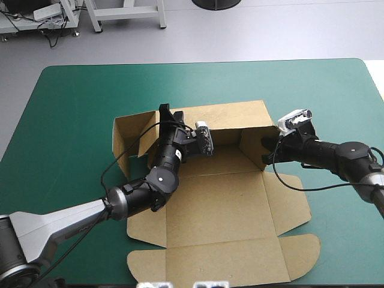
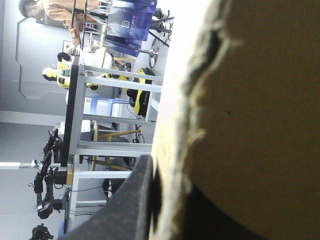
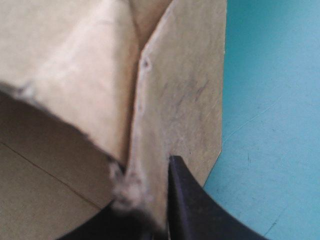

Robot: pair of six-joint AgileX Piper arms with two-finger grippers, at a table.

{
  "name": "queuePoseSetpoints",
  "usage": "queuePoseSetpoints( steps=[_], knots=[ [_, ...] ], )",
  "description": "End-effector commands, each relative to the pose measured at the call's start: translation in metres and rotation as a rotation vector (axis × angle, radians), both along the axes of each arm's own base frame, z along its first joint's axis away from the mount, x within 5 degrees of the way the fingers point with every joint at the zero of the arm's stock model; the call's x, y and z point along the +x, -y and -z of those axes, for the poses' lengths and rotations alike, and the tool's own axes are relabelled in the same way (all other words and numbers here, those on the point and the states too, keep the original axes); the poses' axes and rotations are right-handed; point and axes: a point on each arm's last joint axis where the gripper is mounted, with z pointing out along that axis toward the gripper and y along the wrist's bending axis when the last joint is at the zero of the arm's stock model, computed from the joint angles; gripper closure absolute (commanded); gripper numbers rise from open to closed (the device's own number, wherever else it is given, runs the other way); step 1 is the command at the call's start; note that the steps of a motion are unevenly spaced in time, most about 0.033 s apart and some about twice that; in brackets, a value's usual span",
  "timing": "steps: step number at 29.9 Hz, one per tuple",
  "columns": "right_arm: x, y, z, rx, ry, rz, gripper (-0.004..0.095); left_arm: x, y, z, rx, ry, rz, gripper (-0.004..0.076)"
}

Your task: Fold the box

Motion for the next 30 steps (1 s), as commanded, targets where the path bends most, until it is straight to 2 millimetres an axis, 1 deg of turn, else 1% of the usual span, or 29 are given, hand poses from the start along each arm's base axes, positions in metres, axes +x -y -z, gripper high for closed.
queuePoseSetpoints(
  steps=[1, 5, 7, 9, 10, 14, 17, 21, 27, 30],
  knots=[
    [0.001, -0.002, -0.015, 0.061, 0.030, 0.014, 0.0906, 0.000, -0.002, -0.020, -0.027, 0.065, -0.015, 0.0595],
    [0.001, -0.002, -0.015, 0.052, 0.030, 0.008, 0.0906, 0.004, -0.003, -0.016, 0.081, 0.079, -0.015, 0.0414],
    [0.001, -0.002, -0.015, 0.053, 0.030, 0.007, 0.0906, 0.004, -0.002, -0.015, 0.100, 0.079, -0.004, 0.0321],
    [0.001, -0.002, -0.015, 0.053, 0.030, 0.007, 0.0906, 0.005, -0.001, -0.017, 0.094, 0.083, -0.003, 0.0267],
    [0.001, -0.002, -0.015, 0.053, 0.030, 0.007, 0.0906, 0.005, -0.001, -0.018, 0.091, 0.086, -0.004, 0.0255],
    [0.001, -0.002, -0.015, 0.050, 0.032, 0.012, 0.0906, 0.003, 0.005, -0.025, 0.076, 0.102, 0.003, 0.0255],
    [0.002, -0.001, -0.015, 0.051, 0.030, 0.020, 0.0906, -0.007, 0.016, -0.034, 0.038, 0.131, 0.010, 0.0269],
    [0.002, -0.001, -0.015, 0.059, 0.022, 0.038, 0.0906, -0.030, 0.034, -0.044, -0.046, 0.165, 0.018, 0.0301],
    [0.002, 0.000, -0.015, 0.068, 0.016, 0.047, 0.0906, -0.074, 0.060, -0.048, -0.110, 0.183, 0.089, 0.0342],
    [0.002, -0.001, -0.015, 0.078, 0.008, 0.051, 0.0906, -0.091, 0.067, -0.051, -0.131, 0.202, 0.106, 0.0372]
  ],
)
